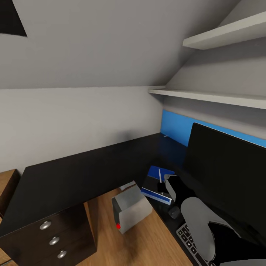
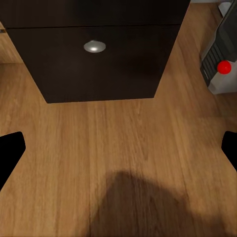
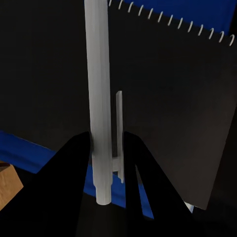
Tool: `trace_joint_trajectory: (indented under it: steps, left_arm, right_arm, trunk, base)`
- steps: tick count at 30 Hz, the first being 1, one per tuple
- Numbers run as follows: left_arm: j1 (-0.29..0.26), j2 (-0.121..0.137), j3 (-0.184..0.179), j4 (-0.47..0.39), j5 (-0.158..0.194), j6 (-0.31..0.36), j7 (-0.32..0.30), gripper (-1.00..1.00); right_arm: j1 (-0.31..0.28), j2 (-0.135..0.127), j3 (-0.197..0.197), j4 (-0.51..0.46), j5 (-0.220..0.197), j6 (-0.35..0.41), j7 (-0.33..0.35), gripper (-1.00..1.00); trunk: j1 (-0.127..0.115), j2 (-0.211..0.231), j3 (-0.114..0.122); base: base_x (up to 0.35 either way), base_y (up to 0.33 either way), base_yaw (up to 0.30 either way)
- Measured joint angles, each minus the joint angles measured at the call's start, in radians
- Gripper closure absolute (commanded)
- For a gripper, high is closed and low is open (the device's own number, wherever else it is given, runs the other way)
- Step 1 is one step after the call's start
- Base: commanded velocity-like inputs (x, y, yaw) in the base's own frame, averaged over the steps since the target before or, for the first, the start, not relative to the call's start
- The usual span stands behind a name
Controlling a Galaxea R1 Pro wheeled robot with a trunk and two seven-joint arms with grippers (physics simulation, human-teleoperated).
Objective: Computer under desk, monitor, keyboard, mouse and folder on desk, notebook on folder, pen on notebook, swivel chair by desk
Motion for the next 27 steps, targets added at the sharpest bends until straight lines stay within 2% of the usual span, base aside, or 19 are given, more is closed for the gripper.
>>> trace_joint_trajectory:
  steps: [27]
  left_arm:
    - [0.0, 0.001, 0.001, 0.0, 0.0, 0.0, 0.0, -1.0]
  right_arm:
    - [0.0, 0.001, 0.0, 0.001, -0.001, 0.001, 0.0, 1.0]
  trunk:
    - [0.0, 0.0, 0.0]
  base:
    - [0.0, 0.0, 0.0]
